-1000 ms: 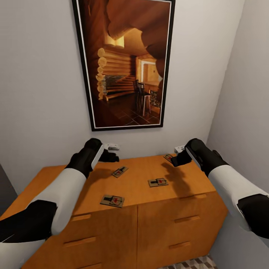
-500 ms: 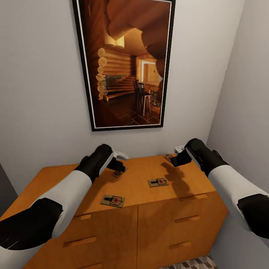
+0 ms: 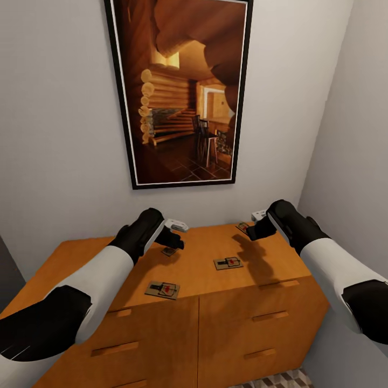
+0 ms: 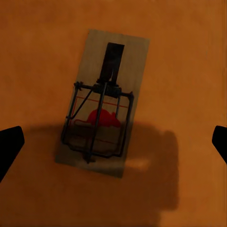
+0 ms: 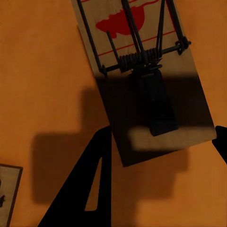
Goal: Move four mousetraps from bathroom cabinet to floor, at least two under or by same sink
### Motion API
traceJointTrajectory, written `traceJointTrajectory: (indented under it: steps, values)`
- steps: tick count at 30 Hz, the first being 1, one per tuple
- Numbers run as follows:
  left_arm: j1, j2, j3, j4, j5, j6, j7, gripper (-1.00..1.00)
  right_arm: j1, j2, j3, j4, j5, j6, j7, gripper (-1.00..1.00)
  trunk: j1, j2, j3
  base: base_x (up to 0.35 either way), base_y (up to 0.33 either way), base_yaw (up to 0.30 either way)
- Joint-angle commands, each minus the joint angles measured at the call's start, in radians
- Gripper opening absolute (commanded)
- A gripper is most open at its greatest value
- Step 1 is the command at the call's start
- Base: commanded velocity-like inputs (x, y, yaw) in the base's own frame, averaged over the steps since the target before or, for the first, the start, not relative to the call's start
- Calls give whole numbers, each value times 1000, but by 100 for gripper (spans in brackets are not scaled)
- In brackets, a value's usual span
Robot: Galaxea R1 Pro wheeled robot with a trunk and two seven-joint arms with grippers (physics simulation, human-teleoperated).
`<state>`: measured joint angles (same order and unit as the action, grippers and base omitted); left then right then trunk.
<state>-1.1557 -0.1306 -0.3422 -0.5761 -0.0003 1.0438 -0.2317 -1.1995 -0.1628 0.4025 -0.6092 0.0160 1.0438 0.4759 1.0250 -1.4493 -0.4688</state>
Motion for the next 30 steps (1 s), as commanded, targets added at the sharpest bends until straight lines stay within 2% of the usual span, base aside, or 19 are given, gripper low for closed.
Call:
traceJointTrajectory:
  steps: [1, 30]
  values:
    - [-1, 0, -3, -1, -1, 3, -2, 100, -1, -1, 5, -1, 0, 3, 3, -100, 0, -1, -1, 0, 0, 0]
    - [-1, 7, -5, 14, -3, 3, -3, 100, -1, -1, 5, 0, 1, 3, 0, -100, 0, -1, -1, 19, 11, 0]
